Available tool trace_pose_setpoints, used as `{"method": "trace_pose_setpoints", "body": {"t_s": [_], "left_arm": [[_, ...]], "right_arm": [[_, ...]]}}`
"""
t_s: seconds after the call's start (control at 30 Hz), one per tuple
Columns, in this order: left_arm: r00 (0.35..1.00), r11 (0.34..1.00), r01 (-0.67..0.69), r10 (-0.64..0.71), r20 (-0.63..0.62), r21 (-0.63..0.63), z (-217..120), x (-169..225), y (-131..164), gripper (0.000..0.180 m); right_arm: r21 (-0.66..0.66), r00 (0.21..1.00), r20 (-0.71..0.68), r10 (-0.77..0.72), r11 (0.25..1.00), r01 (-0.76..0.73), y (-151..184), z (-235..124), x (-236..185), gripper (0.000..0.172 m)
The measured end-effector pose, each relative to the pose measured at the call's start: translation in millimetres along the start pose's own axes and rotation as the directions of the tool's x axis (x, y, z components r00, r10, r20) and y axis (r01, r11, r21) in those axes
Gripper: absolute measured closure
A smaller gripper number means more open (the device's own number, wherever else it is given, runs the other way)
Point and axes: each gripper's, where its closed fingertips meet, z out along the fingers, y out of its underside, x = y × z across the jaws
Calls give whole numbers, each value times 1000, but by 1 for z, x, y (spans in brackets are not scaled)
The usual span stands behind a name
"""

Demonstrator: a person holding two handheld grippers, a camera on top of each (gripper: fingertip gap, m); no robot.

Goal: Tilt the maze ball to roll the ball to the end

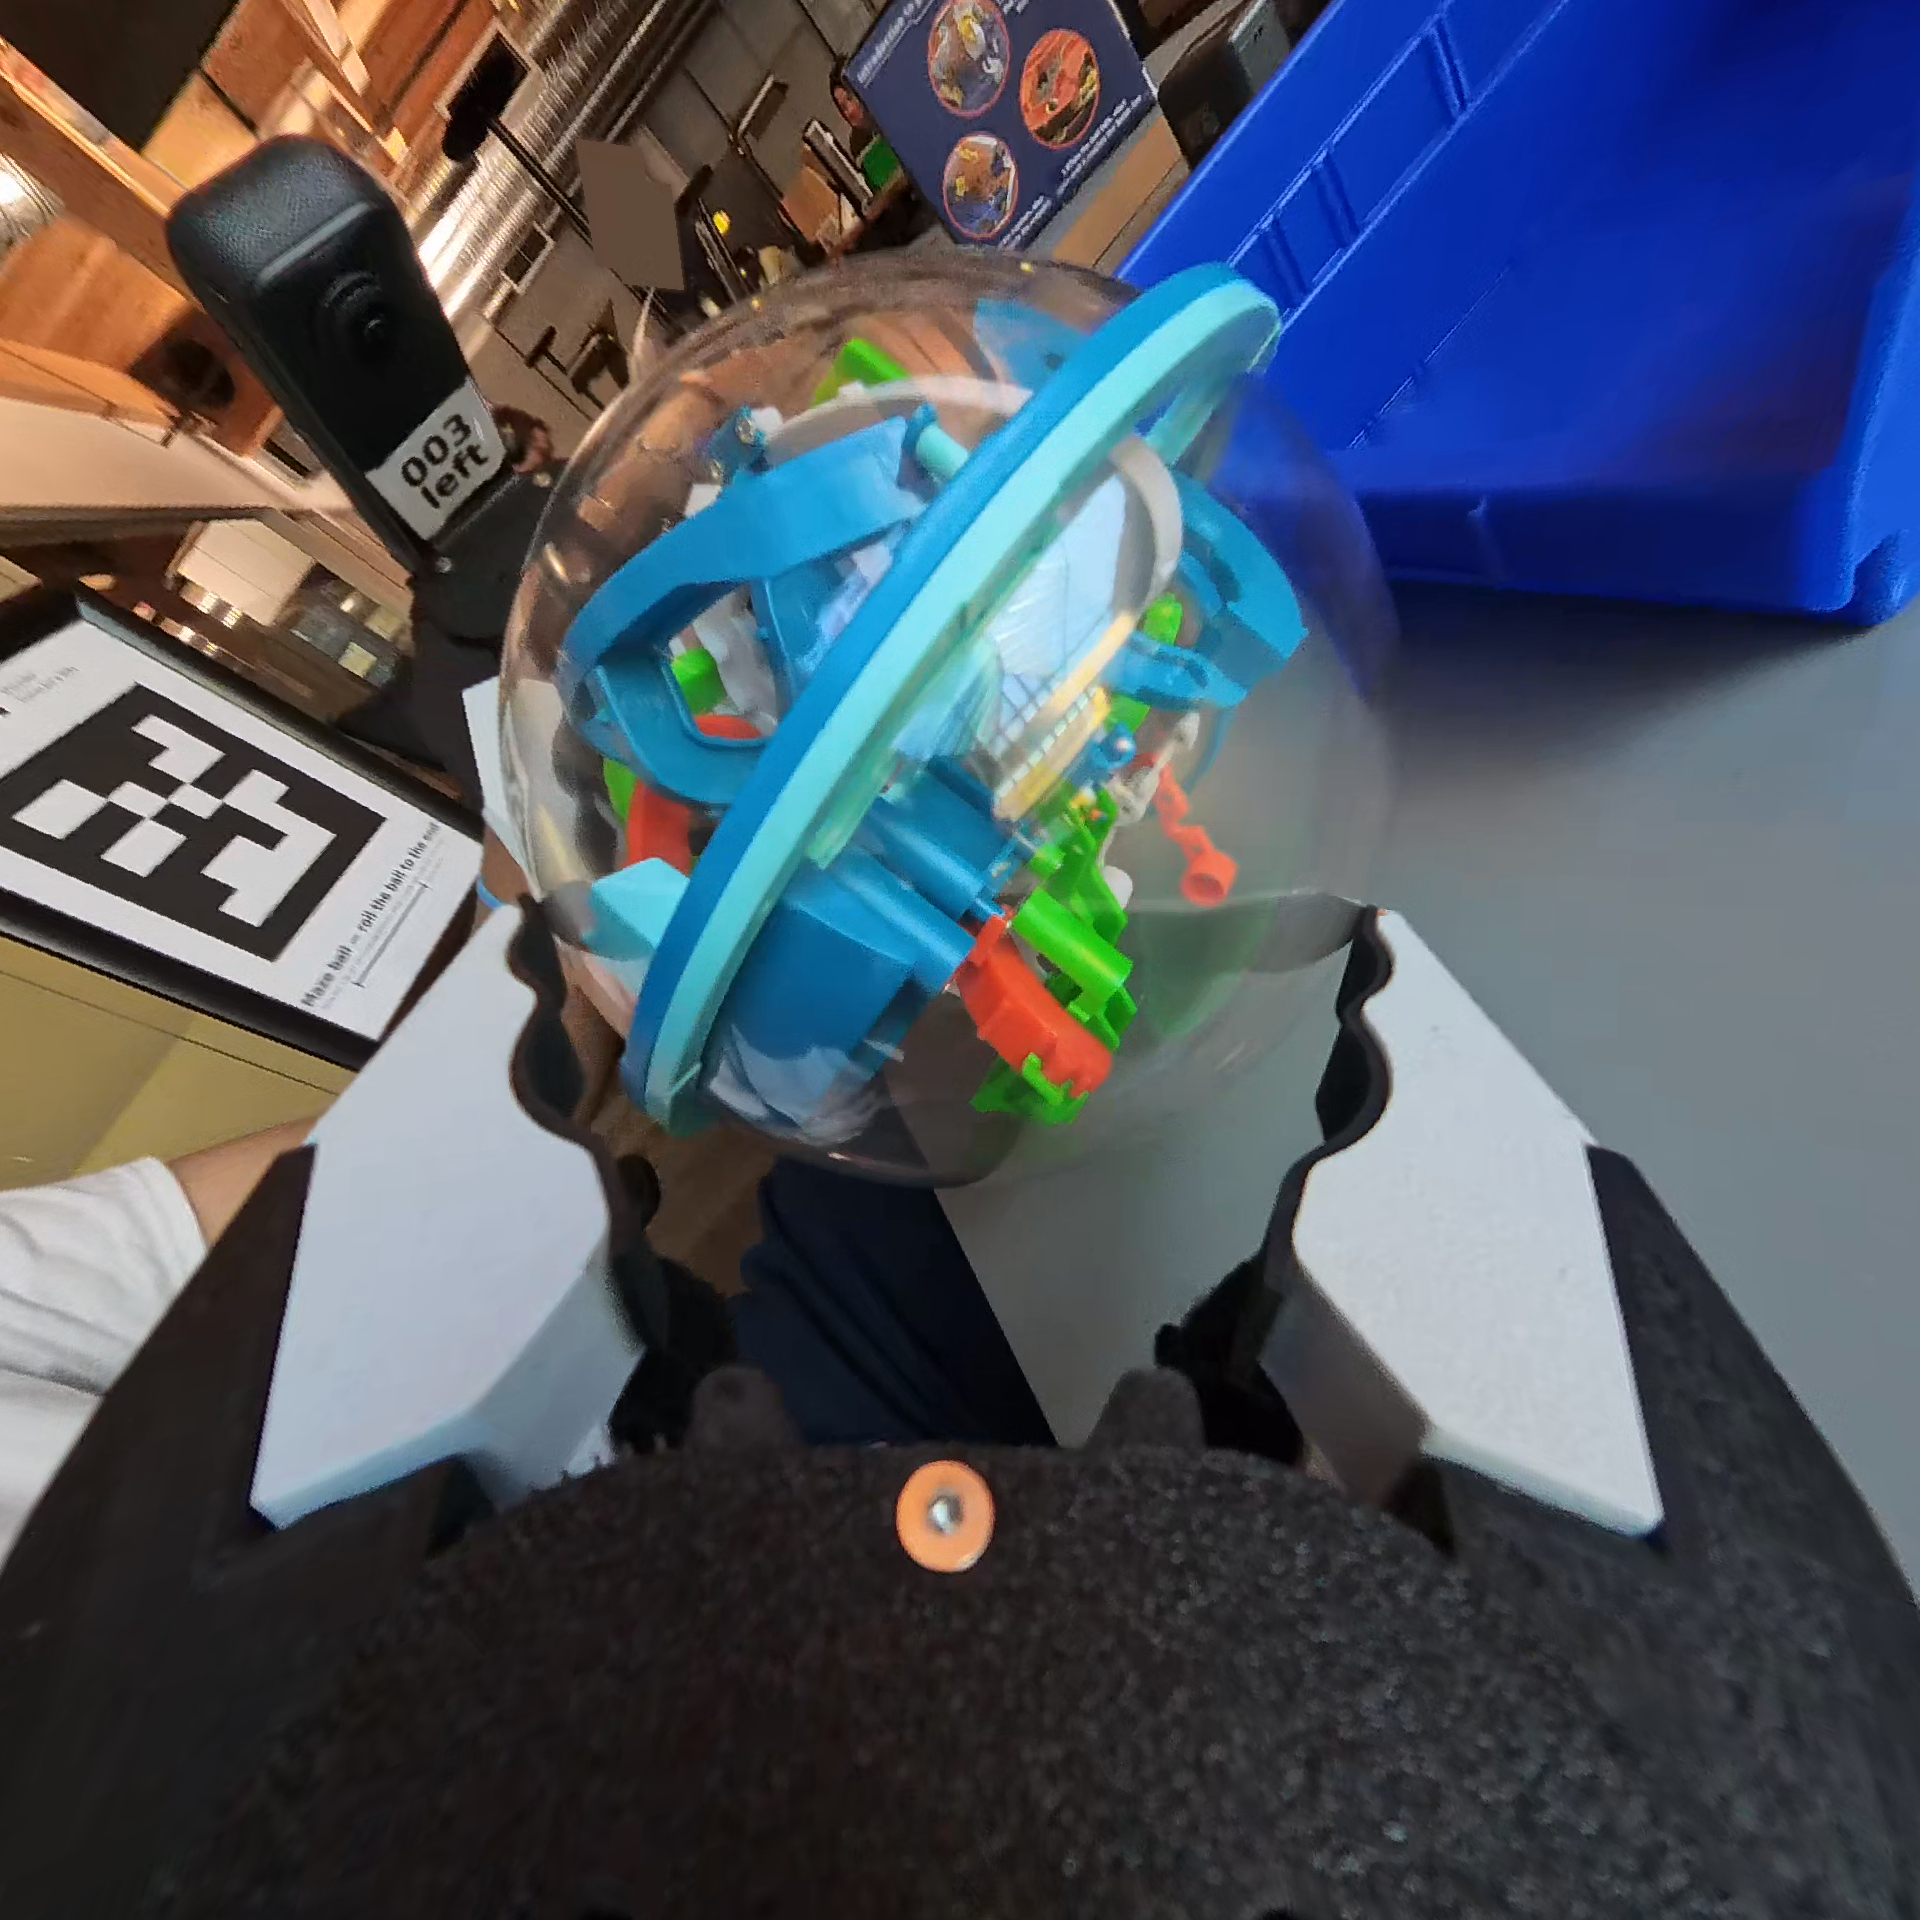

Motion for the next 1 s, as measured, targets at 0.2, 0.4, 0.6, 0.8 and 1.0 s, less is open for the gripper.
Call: {"method": "trace_pose_setpoints", "body": {"t_s": [0.2,0.4,0.6,0.8,1.0], "left_arm": [[1000,995,-4,3,7,97,7,6,9,24],[999,986,-38,35,21,165,4,10,4,25],[999,984,-37,37,2,171,10,16,6,25],[999,985,-11,16,-32,172,17,20,8,26],[996,985,56,-44,-75,163,26,25,10,26]], "right_arm": [[-3,977,-115,-179,984,179,-6,-5,-7,28],[30,943,-168,-289,954,298,-15,-9,-19,28],[0,877,-245,-413,905,426,-24,-14,-31,28],[-73,822,-296,-487,870,488,-28,-16,-37,28],[-149,806,-311,-504,863,483,-32,-17,-36,28]]}}
